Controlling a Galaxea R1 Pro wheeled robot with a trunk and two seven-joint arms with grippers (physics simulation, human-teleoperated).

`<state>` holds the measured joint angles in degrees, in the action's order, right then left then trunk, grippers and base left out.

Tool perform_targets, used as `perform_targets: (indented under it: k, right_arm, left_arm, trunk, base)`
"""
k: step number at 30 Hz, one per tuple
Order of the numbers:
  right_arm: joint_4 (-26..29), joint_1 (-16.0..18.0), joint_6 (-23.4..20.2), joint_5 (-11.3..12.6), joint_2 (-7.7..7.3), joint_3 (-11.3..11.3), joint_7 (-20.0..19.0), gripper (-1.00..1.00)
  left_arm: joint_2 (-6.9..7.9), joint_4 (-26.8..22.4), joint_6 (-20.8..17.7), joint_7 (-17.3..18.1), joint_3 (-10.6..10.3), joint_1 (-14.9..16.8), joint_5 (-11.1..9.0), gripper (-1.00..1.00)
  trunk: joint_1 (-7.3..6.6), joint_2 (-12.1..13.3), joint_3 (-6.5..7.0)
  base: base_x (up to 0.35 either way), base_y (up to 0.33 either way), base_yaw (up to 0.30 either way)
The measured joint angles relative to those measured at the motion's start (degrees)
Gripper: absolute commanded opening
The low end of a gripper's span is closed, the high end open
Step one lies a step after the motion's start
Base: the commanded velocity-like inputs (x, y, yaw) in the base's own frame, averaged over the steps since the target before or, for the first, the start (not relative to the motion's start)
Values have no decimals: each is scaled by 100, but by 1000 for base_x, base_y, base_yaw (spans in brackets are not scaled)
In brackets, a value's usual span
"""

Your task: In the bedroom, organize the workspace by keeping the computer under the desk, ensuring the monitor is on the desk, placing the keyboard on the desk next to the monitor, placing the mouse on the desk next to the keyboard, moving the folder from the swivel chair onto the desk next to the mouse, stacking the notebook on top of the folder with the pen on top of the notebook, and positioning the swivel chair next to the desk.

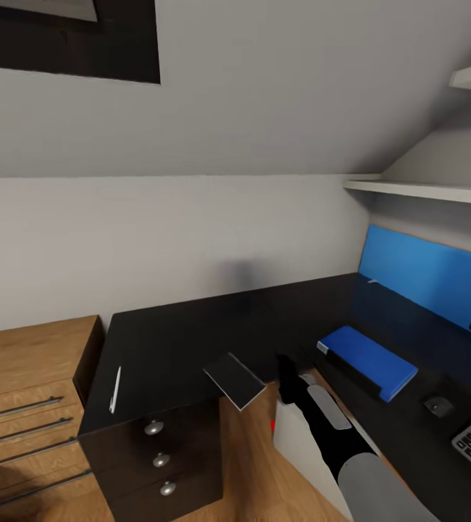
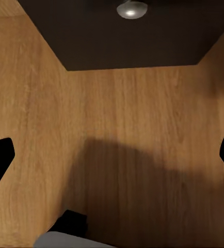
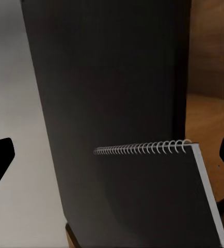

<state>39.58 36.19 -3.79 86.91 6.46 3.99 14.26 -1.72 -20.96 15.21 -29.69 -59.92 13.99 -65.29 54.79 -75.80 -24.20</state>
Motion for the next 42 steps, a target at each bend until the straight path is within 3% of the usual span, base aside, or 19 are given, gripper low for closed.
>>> perform_targets:
  k: [9, 19, 35, 38, 42]
  right_arm:
    - [-5, -1, -2, 0, 2, 10, -7, 100]
    - [-126, 0, 10, -26, 21, 65, -13, 100]
    - [-213, 0, 31, -62, 24, 585, -337, 100]
    - [-214, 0, 38, -63, 24, 656, -356, 100]
    - [-215, 0, 46, -64, 27, 716, -372, 100]
  left_arm:
    - [-15, 1, 1, -2, 12, 0, 0, 100]
    - [-15, 0, 3, 7, 28, 0, 0, 100]
    - [29, -34, 9, 31, 85, 0, 0, 100]
    - [77, -139, 9, 51, 172, 0, 0, 100]
    - [395, -717, -12, 73, 464, 1, -8, 100]
  trunk:
    - [197, -361, -162]
    - [415, -763, -341]
    - [766, -1405, -629]
    - [832, -1525, -683]
    - [920, -1685, -754]
  base:
    - [-290, -72, 0]
    - [-66, -13, 0]
    - [-3, -1, 0]
    - [0, 0, 0]
    - [0, 0, 0]
